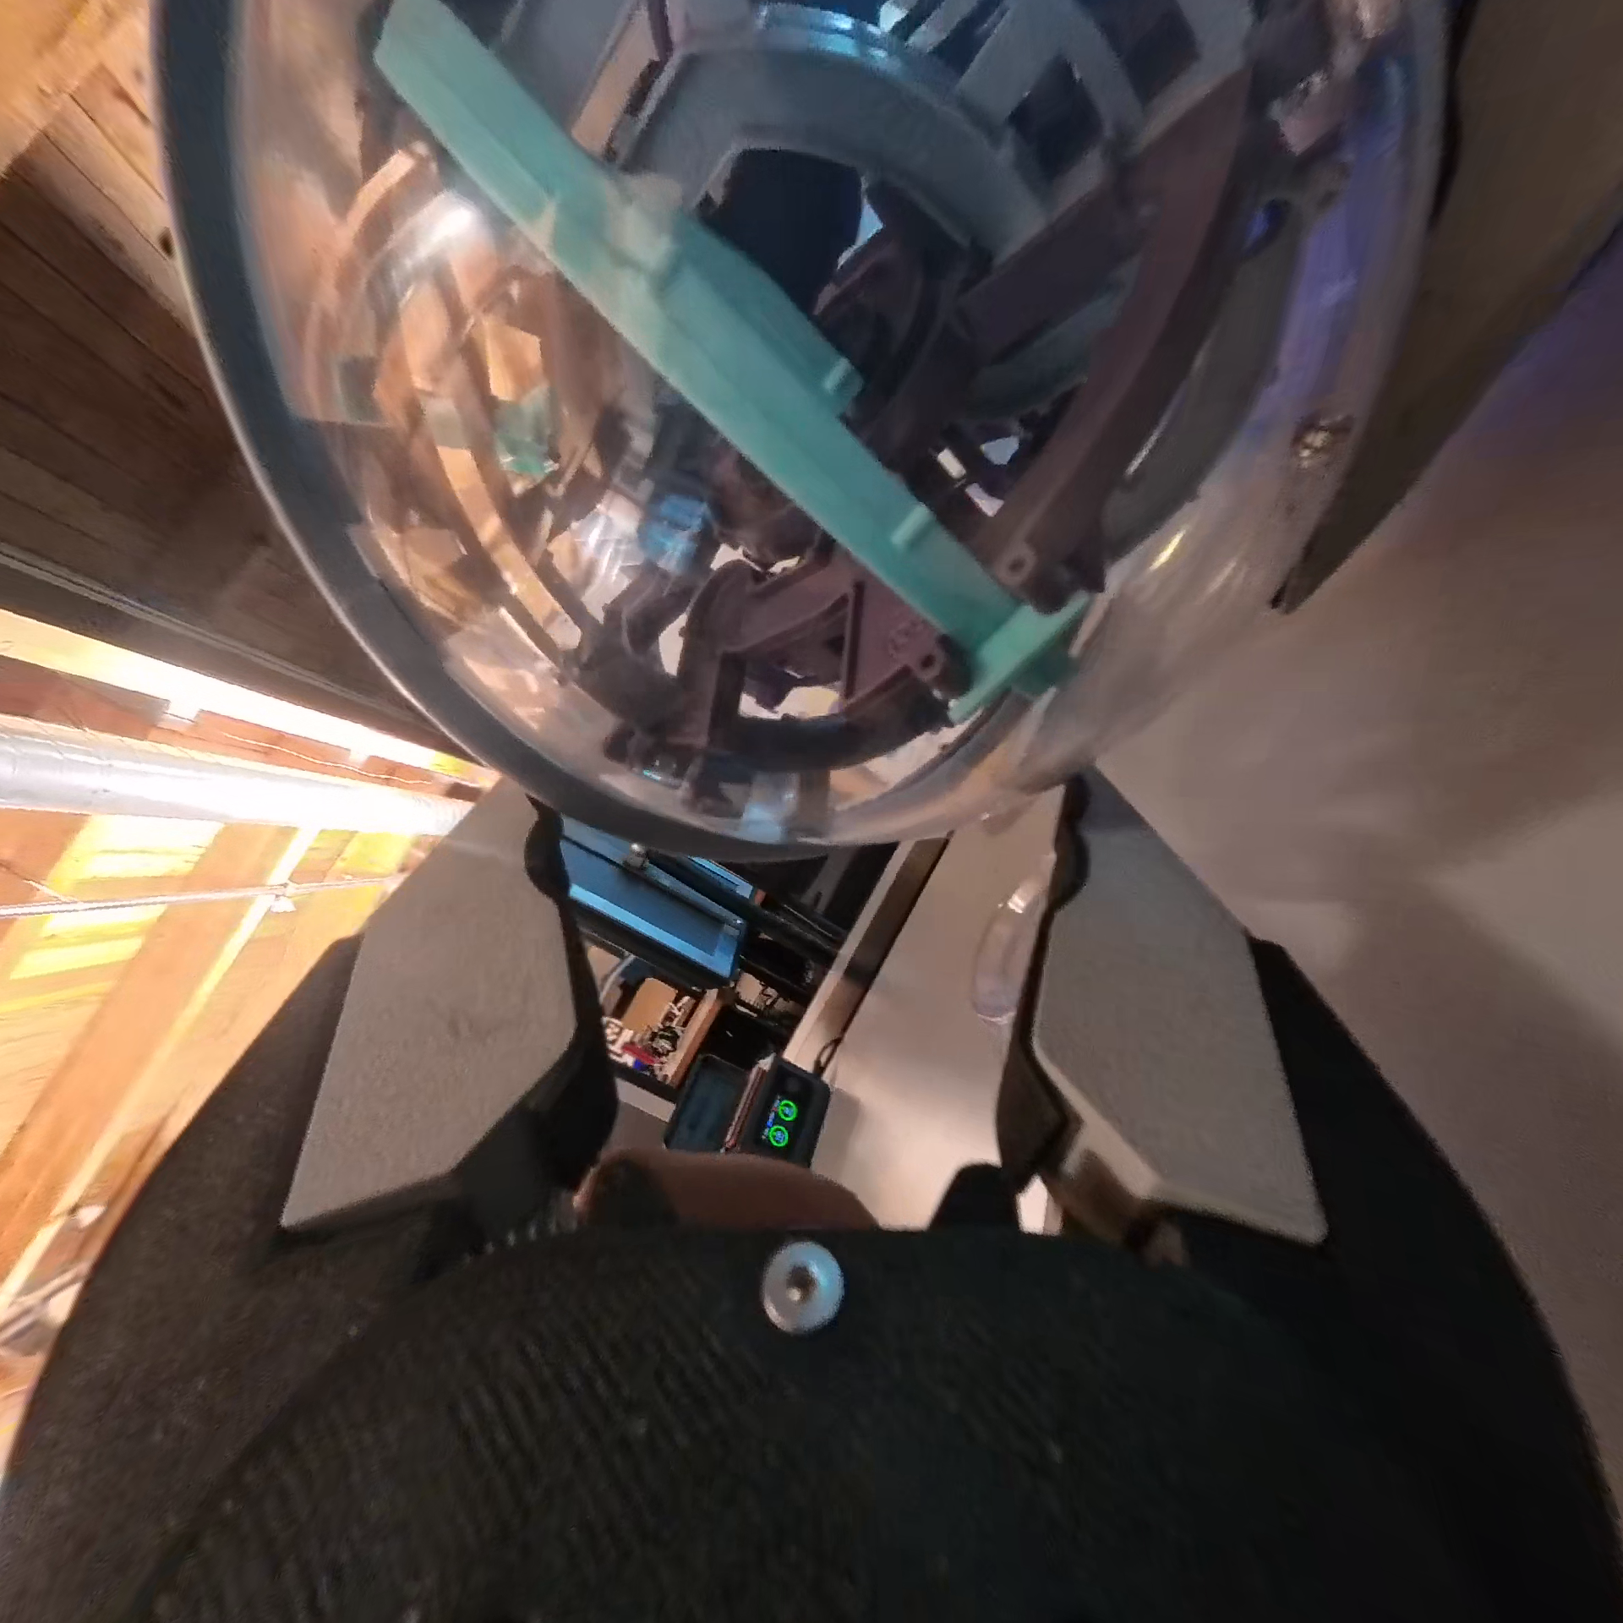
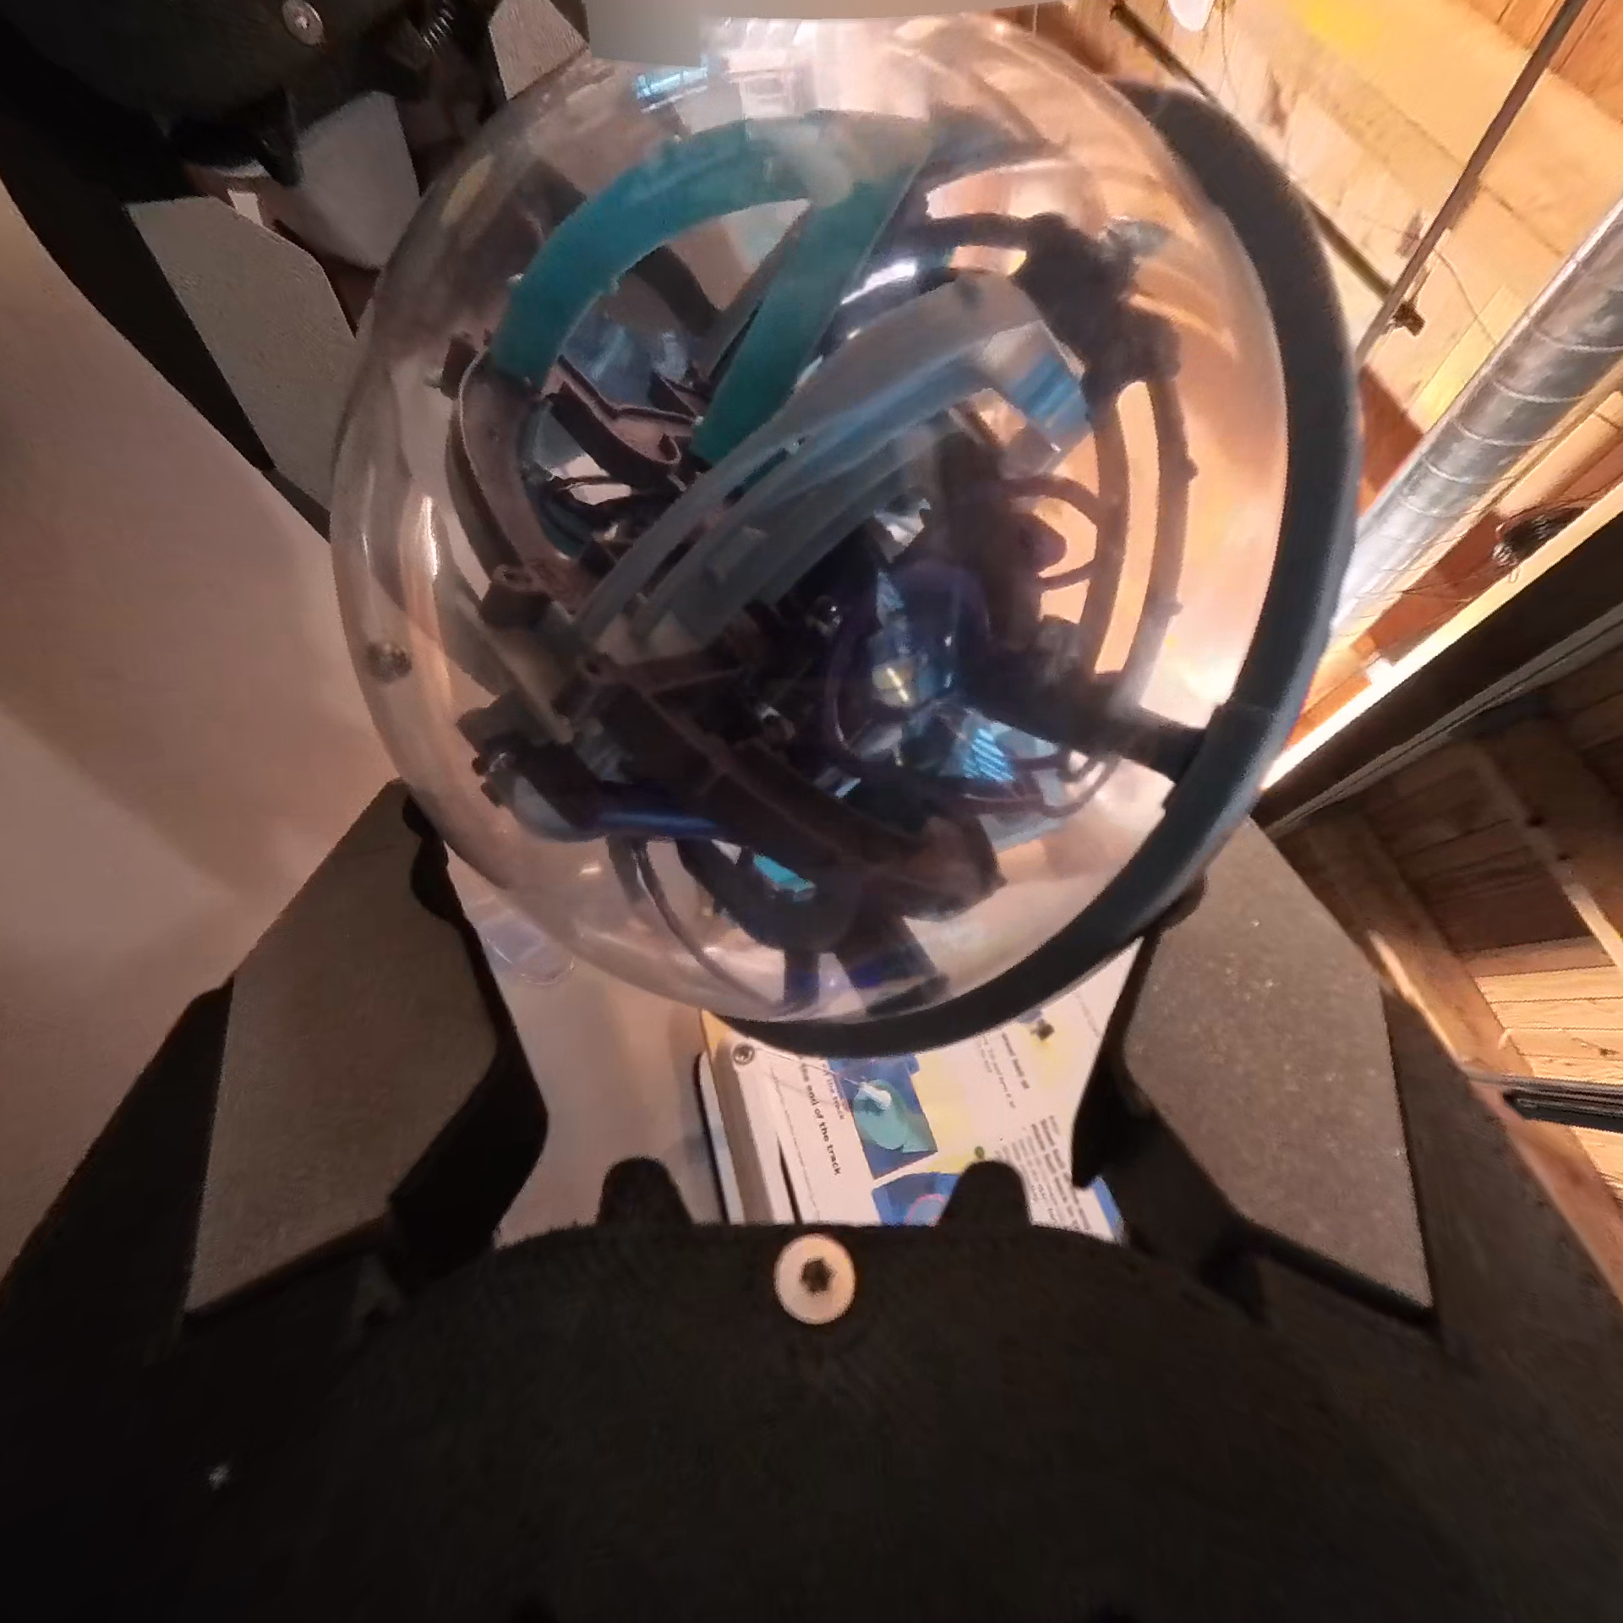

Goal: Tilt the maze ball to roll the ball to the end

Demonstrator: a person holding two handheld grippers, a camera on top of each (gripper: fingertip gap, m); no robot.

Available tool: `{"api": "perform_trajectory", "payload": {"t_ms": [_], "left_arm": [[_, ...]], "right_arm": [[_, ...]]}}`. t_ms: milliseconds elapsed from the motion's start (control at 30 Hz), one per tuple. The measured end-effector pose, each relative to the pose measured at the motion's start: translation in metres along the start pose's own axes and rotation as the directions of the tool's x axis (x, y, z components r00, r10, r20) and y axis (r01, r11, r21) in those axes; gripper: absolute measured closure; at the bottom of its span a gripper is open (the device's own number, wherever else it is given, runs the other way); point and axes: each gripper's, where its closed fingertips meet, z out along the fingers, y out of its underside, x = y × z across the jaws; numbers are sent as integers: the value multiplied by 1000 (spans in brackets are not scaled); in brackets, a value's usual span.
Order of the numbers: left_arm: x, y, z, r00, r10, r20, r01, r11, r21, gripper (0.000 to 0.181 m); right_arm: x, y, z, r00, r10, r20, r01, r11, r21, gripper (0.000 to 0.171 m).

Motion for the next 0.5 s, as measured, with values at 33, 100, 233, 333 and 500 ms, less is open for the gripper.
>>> {"api": "perform_trajectory", "payload": {"t_ms": [33,100,233,333,500], "left_arm": [[1,0,0,1000,-5,-7,5,1000,-1,71],[6,2,0,998,-36,-54,36,999,-14,71],[24,6,-3,960,-171,-221,167,985,-37,72],[32,7,-3,918,-264,-296,254,964,-72,75],[36,10,-3,897,-305,-321,289,952,-97,74]], "right_arm": [[0,1,0,1000,11,7,-11,1000,-2,15],[-5,6,2,996,72,49,-72,997,-12,15],[-25,25,7,903,356,240,-346,935,-83,15],[-36,34,8,800,505,324,-491,861,-128,15],[-41,37,9,756,554,347,-535,830,-160,15]]}}
